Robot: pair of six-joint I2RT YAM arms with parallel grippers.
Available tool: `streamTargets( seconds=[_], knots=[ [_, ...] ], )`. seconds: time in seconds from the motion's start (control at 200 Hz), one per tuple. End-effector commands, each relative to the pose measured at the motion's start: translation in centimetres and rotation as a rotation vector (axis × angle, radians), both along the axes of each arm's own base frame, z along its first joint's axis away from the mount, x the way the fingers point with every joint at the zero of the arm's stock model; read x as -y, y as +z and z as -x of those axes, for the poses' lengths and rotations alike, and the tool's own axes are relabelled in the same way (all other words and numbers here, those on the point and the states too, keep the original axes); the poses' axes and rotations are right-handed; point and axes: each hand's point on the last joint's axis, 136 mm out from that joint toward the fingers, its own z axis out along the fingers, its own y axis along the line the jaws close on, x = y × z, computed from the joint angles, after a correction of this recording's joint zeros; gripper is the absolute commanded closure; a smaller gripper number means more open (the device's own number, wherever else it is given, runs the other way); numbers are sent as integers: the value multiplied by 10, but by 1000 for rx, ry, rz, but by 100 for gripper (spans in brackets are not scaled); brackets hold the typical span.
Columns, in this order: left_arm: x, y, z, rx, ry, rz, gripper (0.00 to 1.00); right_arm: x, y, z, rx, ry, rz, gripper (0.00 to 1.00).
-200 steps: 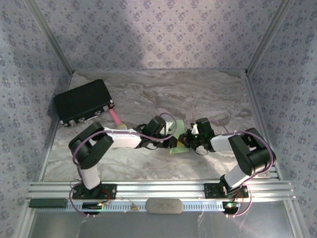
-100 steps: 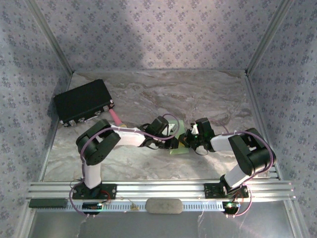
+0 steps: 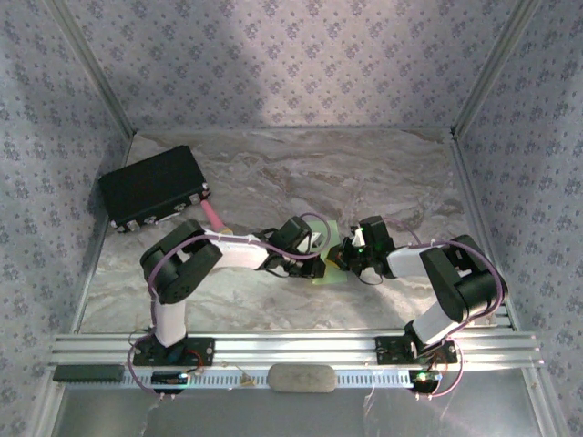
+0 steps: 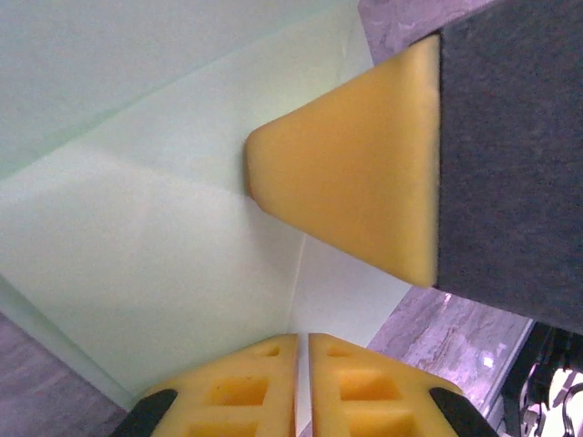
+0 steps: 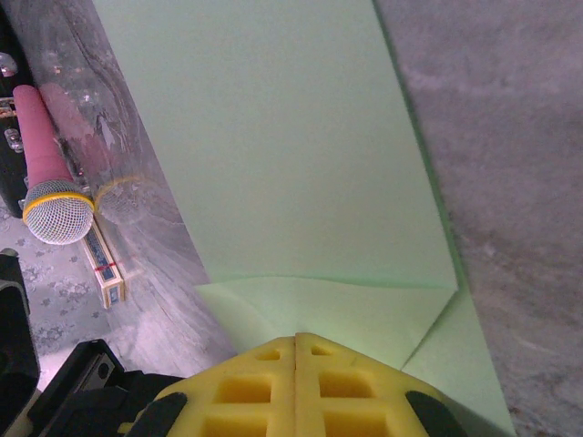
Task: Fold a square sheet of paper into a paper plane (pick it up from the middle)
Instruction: Fold the triangle a second time at the center of the table.
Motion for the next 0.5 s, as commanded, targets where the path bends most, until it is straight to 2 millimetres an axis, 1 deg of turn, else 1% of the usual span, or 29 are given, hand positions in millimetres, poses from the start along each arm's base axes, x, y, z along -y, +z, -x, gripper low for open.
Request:
streamTargets(
  seconds=[0.0,0.22,0.495],
  knots=[
    [-12,-14,12,-17,-27,-76,89,20,-36,25,-149,-31,119,96],
    [-23,-17,29,-24,-53,-101,89,22,-37,25,-153,-33,122,96],
    [-36,-11,36,0,-83,-121,89,22,-35,24,-150,-33,118,96]
  ],
)
